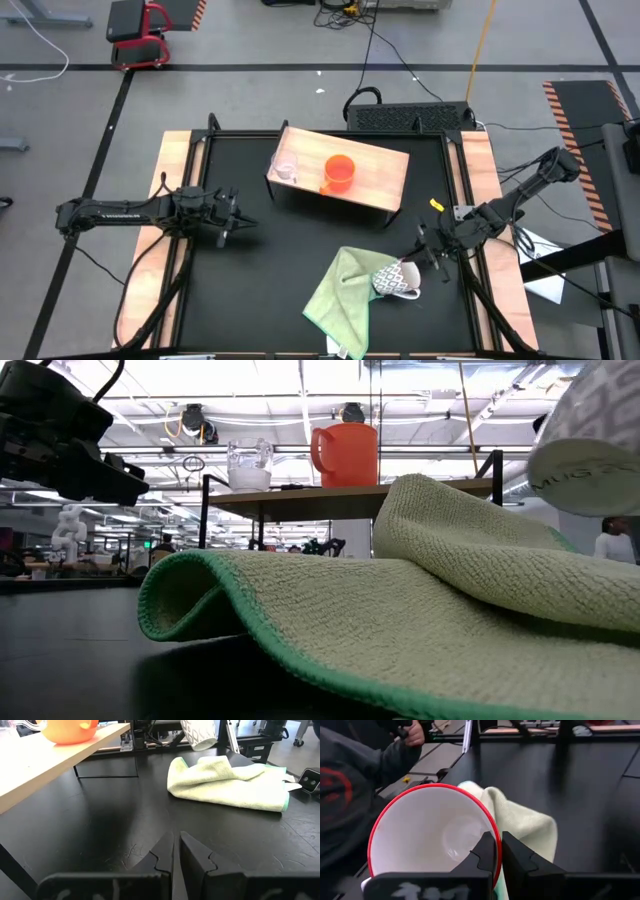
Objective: Stack small to large cups/mugs on shelf
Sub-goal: Put the patterned mug on the shelf
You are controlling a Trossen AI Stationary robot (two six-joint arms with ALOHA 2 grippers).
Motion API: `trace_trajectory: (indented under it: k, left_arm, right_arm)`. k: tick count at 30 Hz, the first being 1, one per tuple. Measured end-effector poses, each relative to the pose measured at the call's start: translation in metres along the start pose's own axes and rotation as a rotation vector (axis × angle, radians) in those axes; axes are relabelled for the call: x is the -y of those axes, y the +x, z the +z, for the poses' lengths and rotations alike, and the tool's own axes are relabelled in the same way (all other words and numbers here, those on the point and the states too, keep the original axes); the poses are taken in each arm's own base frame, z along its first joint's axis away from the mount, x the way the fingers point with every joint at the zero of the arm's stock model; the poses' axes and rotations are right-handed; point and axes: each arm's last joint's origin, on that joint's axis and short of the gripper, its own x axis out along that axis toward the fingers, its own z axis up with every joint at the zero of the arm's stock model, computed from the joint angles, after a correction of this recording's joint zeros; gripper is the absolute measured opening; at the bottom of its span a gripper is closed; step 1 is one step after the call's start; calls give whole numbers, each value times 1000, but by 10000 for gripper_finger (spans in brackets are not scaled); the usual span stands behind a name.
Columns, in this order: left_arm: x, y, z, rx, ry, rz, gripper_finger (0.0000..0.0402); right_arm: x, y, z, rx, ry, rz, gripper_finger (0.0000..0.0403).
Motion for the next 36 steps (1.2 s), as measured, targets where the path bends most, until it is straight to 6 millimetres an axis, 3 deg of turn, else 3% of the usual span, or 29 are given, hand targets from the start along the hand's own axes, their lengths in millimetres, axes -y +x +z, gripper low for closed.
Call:
trace_trajectory:
  k: [17,36]
  left_arm:
    - [0,0,0,1,-1,0,31]
    - [0,0,0,-1,0,0,31]
  right_arm:
    - [13,-6,19,95,-40,-99,6]
    - [31,-5,23,96,-15,-132,6]
